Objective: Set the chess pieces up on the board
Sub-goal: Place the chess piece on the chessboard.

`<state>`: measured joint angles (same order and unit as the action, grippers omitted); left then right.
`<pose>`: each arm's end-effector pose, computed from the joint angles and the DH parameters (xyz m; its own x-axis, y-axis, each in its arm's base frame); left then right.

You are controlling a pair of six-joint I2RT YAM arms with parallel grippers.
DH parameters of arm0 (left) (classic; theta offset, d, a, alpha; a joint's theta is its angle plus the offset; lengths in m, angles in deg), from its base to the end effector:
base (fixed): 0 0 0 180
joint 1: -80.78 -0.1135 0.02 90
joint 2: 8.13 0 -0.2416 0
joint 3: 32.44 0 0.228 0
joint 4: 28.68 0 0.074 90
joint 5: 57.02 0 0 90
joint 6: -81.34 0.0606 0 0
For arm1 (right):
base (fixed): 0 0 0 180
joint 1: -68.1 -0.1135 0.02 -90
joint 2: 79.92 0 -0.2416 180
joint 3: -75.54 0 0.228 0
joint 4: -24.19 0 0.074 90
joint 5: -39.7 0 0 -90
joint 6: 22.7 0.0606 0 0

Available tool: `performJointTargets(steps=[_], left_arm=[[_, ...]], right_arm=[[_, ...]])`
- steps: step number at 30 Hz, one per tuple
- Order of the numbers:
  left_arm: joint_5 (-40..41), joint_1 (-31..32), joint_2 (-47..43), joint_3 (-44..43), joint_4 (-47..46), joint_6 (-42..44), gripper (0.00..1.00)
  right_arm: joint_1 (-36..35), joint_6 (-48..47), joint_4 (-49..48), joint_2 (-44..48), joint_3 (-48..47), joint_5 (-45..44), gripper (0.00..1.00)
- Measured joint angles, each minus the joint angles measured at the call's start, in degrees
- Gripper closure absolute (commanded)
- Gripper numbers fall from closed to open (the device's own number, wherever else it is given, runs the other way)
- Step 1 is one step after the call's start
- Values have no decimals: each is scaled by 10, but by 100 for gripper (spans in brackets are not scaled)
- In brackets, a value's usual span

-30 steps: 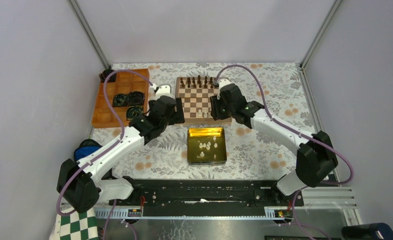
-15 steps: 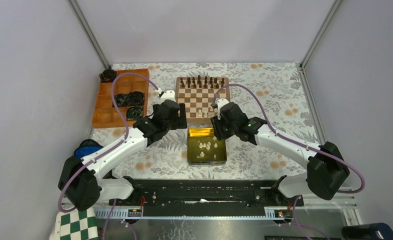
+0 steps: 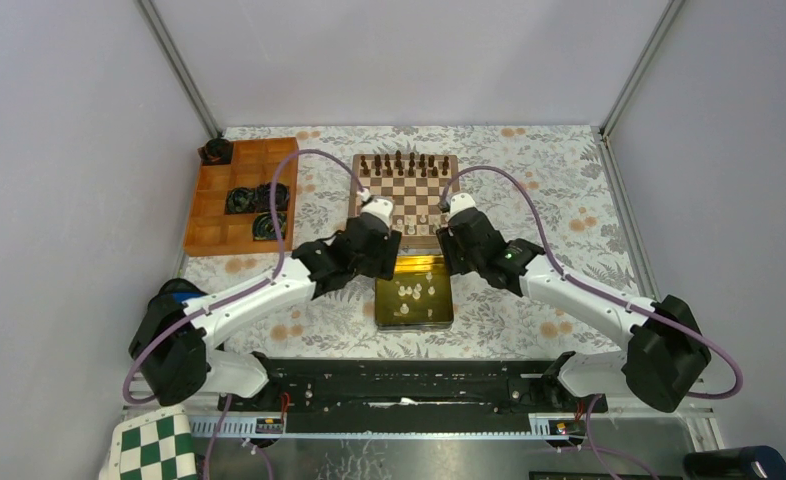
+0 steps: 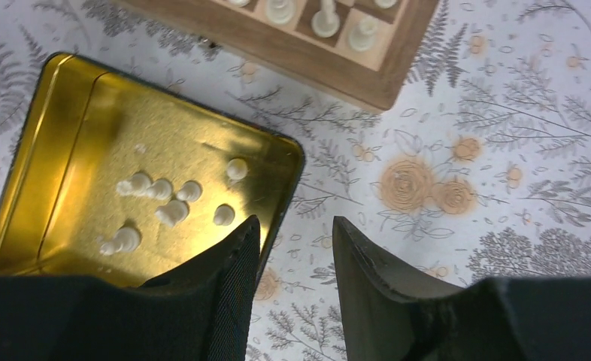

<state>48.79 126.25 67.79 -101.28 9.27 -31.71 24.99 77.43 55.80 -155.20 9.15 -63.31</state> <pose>0.2088 -0.1887 0.2261 -0.6722 0.1462 -0.7258 0.3126 0.9447 -0.0993 0.2174 0.1848 0.2255 -0.5619 -0.2912 -0.7743 -0.4491 0.8934 -0.0102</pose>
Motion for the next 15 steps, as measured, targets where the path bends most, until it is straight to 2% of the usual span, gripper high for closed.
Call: performJointTargets(steps=[7, 15], left_arm=[[-29, 65, 38, -18, 2, 39, 35], [-42, 81, 60, -20, 3, 47, 44]], right_arm=[[34, 19, -8, 2, 9, -41, 53], [55, 28, -10, 5, 26, -45, 53]])
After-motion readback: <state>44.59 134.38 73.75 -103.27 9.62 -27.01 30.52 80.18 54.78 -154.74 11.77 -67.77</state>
